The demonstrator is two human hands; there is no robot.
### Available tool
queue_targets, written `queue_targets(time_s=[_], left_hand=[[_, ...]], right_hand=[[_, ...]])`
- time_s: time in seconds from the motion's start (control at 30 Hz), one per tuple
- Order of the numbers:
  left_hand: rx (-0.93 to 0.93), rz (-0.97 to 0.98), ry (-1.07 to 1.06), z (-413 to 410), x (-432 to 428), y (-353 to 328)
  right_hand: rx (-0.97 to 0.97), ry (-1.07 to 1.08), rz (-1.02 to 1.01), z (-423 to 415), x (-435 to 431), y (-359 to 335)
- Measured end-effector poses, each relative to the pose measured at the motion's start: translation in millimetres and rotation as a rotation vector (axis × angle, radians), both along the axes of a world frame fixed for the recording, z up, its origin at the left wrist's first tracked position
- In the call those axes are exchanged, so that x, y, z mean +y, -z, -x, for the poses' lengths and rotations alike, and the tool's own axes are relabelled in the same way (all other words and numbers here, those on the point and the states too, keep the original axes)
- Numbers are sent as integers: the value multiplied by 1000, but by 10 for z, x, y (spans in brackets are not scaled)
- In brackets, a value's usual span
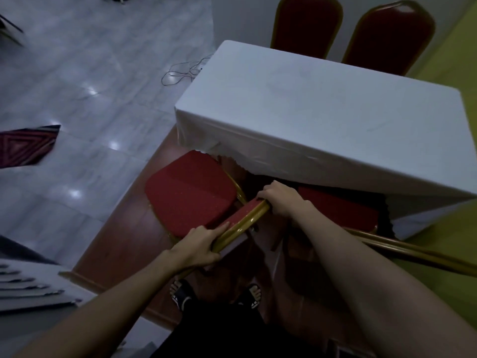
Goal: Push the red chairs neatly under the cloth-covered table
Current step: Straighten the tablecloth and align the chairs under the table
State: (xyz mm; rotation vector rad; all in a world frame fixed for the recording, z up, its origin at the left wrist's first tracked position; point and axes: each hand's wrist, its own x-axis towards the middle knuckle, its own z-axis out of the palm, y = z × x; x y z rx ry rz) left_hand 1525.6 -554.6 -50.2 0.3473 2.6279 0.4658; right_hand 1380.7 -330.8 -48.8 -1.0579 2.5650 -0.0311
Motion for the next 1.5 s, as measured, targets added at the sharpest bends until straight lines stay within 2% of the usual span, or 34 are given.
queue_targets(time_s=[0.27, 0.4, 0.67, 0.77, 0.9, 1.0, 1.1, 1.3, 1.5], left_hand=[[-51, -31, 310, -363, -139, -42], [-93, 0, 421, -459, -328, -39], [-183, 69, 542, -381, -852, -108], [-150, 145, 558, -179, -1005, -143], [-54, 291, 534, 139, -1048, -181], [-1, 325, 450, 367, -1028, -163], [62, 344, 363, 573, -1041, -135], [232, 364, 353, 987, -1064, -152], [238, 296, 219, 1335, -1099, -133]], right_hand=[[73, -221, -135, -584, 239, -33], [38, -317, -217, -921, 169, -48], [-96, -294, -122, -1510, -107, -41], [-137, -243, -48, -1504, -211, -11], [-112, -183, -28, -1301, -250, -29], [-103, -138, -38, -1072, -222, -71], [-121, -101, -39, -830, -180, -129], [-139, 3, 47, -438, -127, -156], [-59, 59, 71, -112, -186, -197]])
